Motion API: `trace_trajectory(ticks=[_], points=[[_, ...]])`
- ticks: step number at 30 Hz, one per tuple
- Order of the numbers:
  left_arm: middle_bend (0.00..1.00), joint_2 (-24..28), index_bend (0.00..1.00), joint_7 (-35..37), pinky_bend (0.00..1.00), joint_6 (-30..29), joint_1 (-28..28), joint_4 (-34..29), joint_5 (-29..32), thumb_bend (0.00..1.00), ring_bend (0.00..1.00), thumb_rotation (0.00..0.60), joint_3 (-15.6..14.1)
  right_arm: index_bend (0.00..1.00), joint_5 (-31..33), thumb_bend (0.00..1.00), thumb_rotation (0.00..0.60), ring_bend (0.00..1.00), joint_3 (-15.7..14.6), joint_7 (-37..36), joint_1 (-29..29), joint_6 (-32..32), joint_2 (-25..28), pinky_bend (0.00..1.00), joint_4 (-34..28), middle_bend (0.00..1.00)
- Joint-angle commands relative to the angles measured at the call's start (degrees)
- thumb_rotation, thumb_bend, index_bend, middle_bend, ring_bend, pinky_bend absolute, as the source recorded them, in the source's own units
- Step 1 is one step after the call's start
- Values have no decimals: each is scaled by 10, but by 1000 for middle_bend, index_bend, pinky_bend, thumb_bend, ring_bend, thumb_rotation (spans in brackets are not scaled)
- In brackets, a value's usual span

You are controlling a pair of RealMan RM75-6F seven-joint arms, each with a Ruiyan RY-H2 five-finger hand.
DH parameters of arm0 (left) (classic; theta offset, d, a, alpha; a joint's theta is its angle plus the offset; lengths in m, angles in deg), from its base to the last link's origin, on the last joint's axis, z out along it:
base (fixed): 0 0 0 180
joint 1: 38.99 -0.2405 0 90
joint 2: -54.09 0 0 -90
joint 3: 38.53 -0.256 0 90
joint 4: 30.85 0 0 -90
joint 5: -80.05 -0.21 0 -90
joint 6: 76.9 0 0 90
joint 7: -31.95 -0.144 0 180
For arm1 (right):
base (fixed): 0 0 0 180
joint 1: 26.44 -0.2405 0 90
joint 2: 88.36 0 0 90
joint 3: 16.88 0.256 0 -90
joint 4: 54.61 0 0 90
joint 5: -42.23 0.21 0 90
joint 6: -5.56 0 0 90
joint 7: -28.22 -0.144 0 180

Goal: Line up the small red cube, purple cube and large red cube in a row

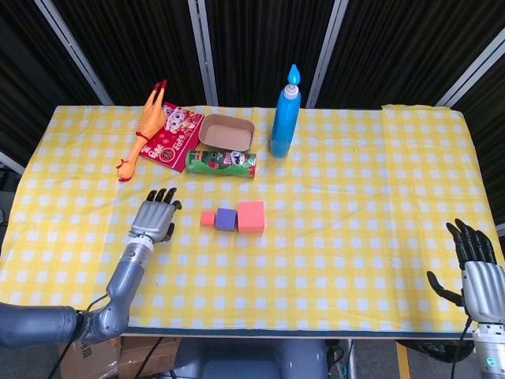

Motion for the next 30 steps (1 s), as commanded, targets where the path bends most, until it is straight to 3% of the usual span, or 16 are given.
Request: trace_trajectory(ticks=[1, 30], points=[[0, -3, 249, -2, 66, 6, 1, 7, 2, 573, 0, 600, -5, 0, 0, 367, 600, 0, 0, 0, 0, 0, 0, 36, 0, 0], [0, -88, 248, -22, 66, 13, 33, 57, 13, 573, 0, 600, -4, 0, -4, 367, 600, 0, -1, -5, 0, -2, 1, 36, 0, 0]])
